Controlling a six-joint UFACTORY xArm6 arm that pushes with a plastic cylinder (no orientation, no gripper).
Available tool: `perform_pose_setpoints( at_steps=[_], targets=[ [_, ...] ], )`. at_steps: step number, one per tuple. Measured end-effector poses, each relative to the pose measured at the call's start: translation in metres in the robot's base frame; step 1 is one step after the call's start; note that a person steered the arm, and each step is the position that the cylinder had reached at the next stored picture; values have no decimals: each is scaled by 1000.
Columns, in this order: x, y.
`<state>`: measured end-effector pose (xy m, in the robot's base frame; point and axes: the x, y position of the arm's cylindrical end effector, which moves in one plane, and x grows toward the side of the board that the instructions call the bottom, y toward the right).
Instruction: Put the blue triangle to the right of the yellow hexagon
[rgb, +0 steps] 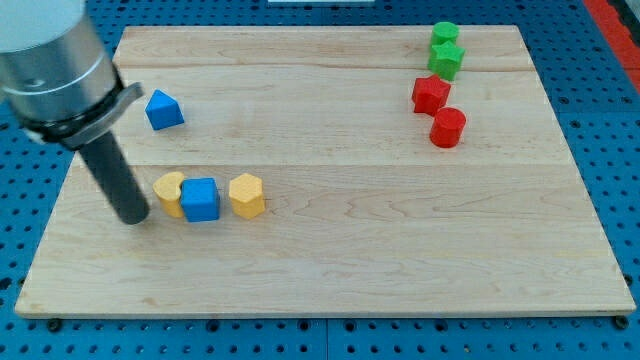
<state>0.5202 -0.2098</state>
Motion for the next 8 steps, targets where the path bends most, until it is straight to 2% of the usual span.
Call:
perform_pose_setpoints(
  at_steps=[1, 2, 3, 4, 5, 6, 7, 8],
  targets=[
    [-37, -43],
    [-112, -55],
    [-139, -20],
    [-146, 20],
    [-150, -15],
    [-170, 10],
    [-200, 58],
    [-180, 125]
  ],
)
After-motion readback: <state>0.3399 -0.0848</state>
